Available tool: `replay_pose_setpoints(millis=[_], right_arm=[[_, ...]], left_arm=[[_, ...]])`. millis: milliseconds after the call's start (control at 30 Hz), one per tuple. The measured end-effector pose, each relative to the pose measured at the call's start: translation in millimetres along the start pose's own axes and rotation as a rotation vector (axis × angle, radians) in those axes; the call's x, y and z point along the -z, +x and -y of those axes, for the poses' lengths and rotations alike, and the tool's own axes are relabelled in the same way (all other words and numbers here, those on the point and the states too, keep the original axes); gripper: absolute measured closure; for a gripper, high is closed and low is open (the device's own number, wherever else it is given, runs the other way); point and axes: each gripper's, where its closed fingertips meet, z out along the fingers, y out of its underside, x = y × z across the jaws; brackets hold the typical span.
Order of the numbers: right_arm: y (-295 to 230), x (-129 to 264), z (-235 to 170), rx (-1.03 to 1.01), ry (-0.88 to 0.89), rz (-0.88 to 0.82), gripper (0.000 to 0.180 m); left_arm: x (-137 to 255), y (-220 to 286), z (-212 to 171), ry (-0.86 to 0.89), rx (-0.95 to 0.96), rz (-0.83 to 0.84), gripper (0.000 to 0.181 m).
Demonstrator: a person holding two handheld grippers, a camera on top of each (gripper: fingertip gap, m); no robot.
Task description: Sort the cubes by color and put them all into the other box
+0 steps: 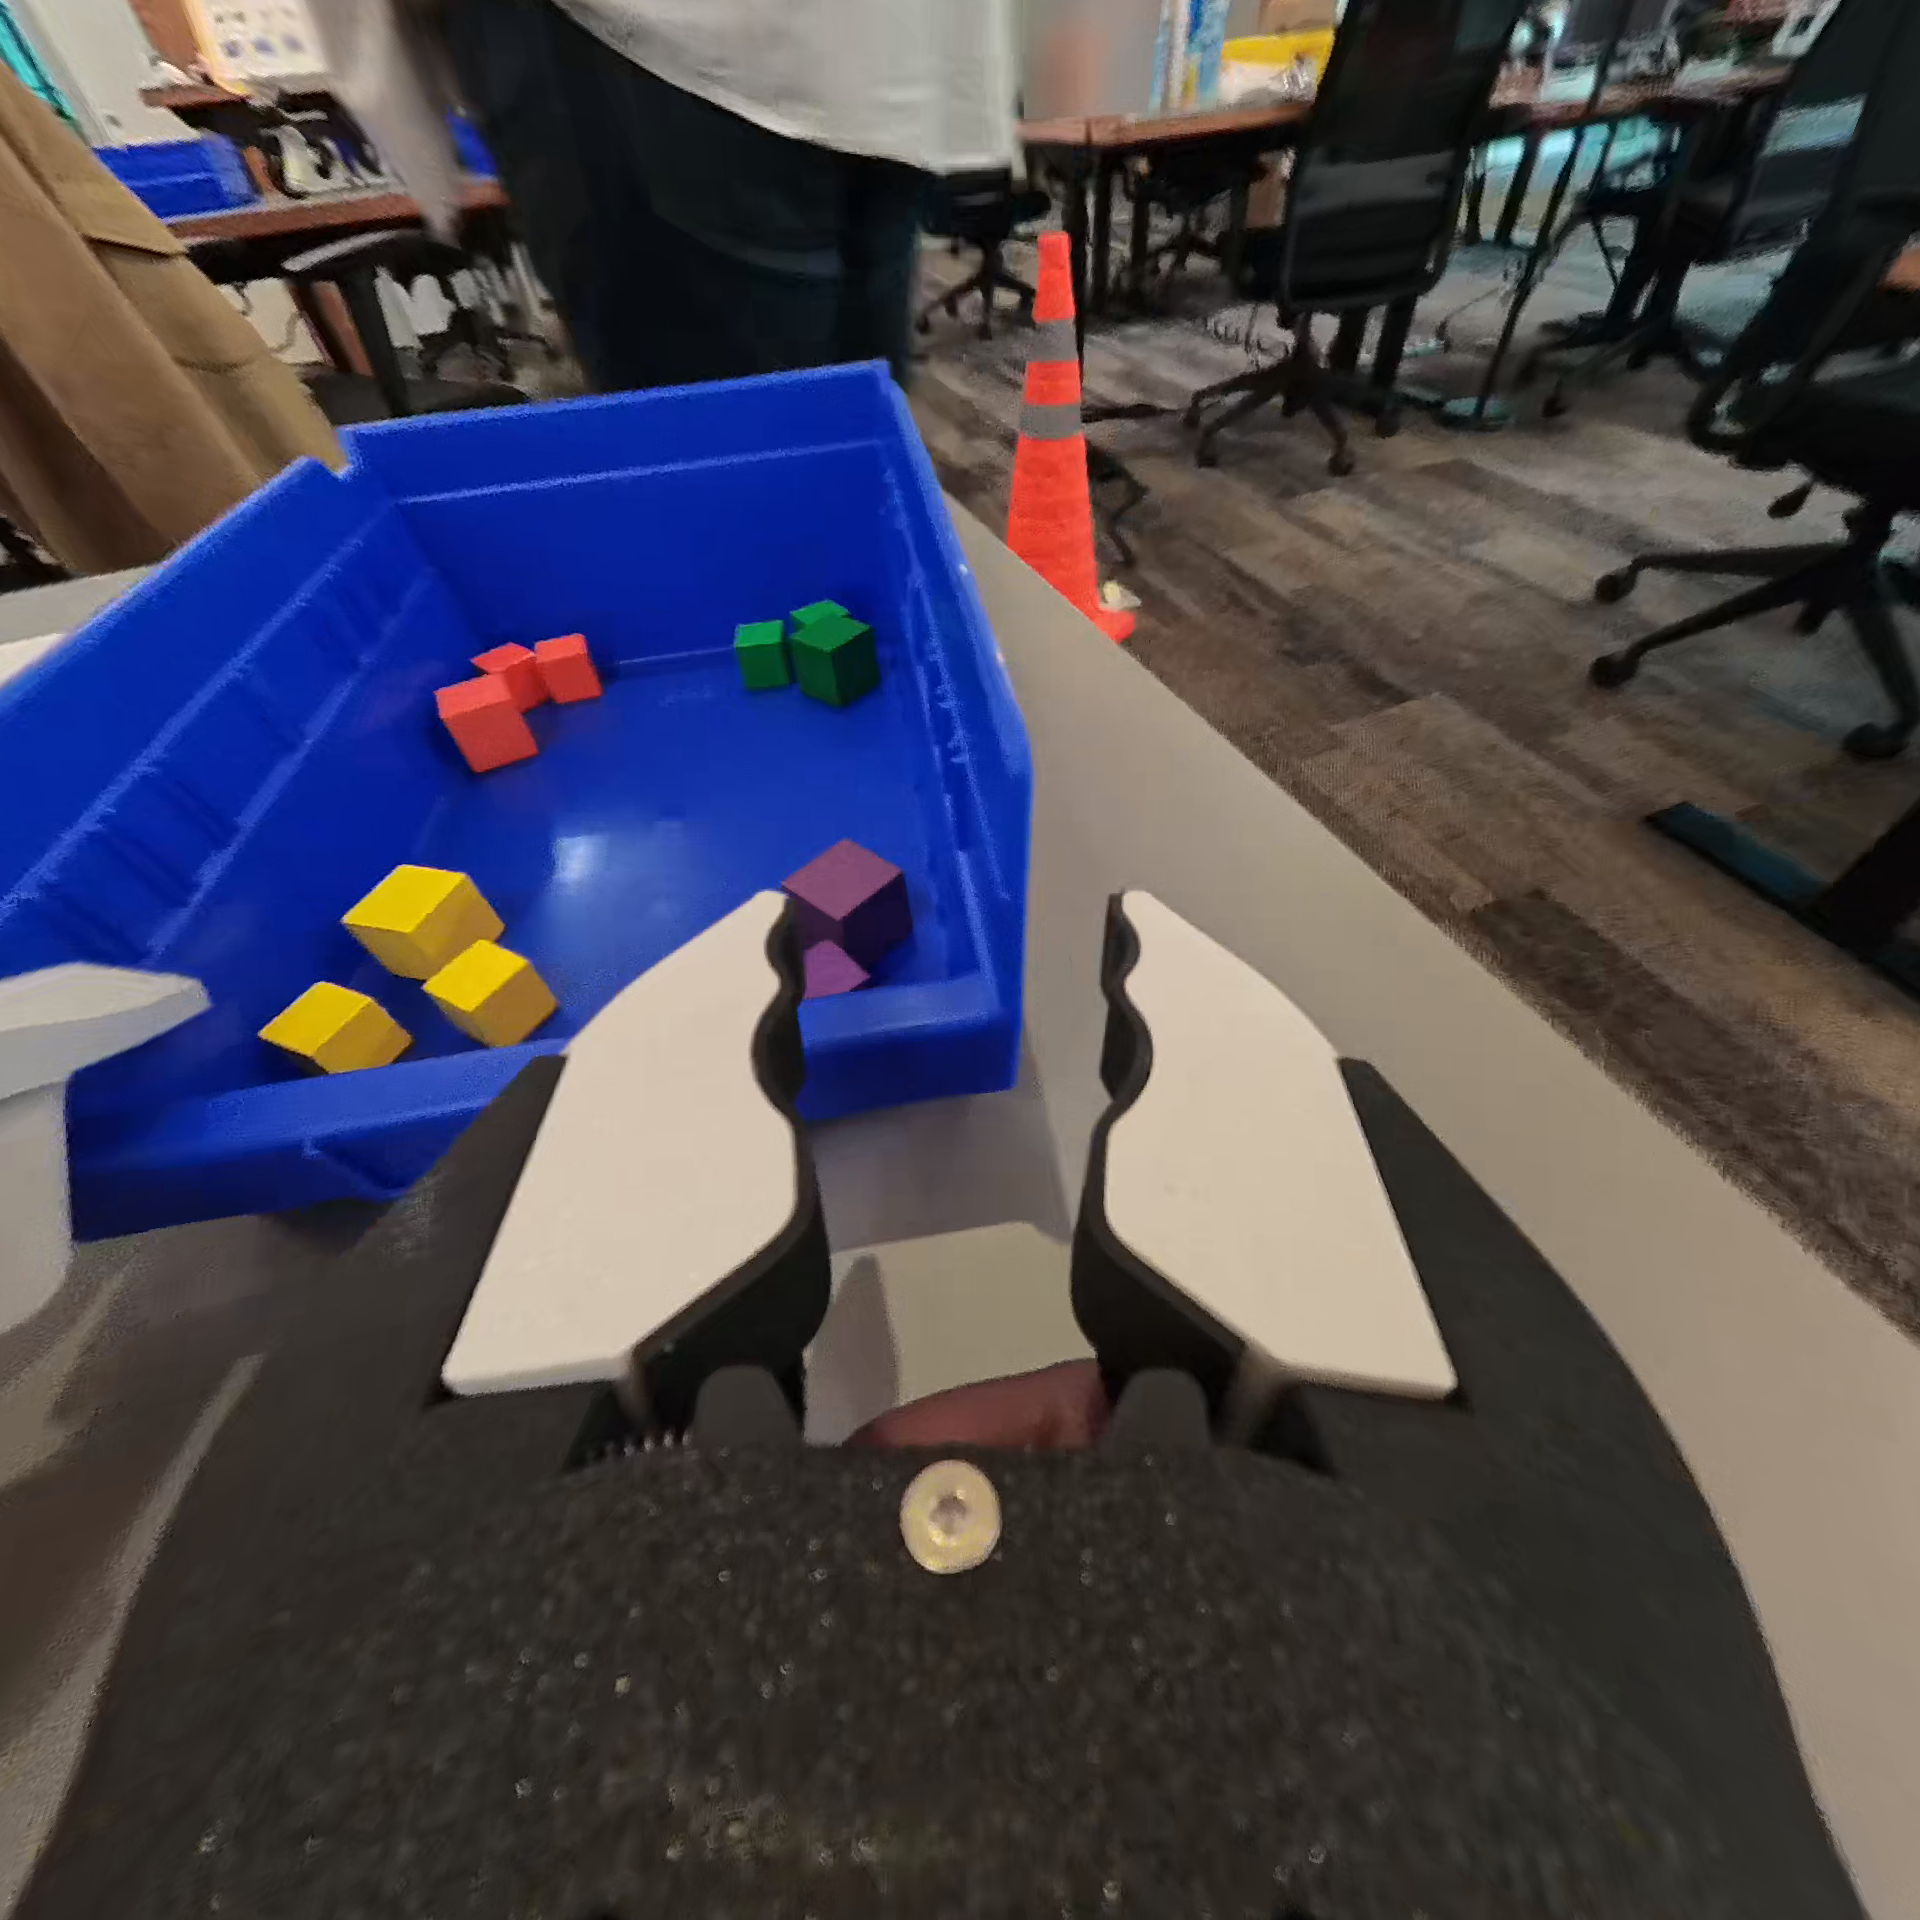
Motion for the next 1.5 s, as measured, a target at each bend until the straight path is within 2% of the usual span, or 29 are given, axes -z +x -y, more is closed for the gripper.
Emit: replay_pose_setpoints(millis=[133,233,433,667,900,1100,1300,1500], right_arm=[[-2.2,-13.9,-6.4,0.006,-0.075,0.009,0.124],[-10.0,-26.5,-10.2,-0.038,-0.123,0.056,0.132],[-9.5,-37.0,-5.2,-0.030,-0.105,0.043,0.176],[-27.4,-15.5,-9.1,-0.016,-0.086,0.048,0.177],[-69.8,47.7,-22.4,-0.011,-0.042,0.085,0.176],[-130.8,95.9,-35.2,0.000,-0.038,0.191,0.176],[-226.7,134.2,-38.5,0.027,-0.014,0.351,0.175],[-334.5,135.6,-46.9,0.086,-0.052,0.515,0.175]], left_arm=[[-0.9,-2.3,0.1,-0.016,0.010,0.035,0.162],[-0.6,-4.6,0.7,-0.013,0.018,0.052,0.164],[0.0,-19.9,4.2,0.002,0.049,0.104,0.169],[20.3,-35.5,2.6,0.021,0.001,0.169,0.176],[87.2,-58.1,-17.0,0.033,-0.095,0.194,0.178],[169.9,-92.8,-40.4,0.070,-0.127,0.251,0.177],[255.9,-159.3,-72.0,0.084,-0.090,0.387,0.177],[315.3,-238.3,-92.2,0.101,0.021,0.534,0.177]])
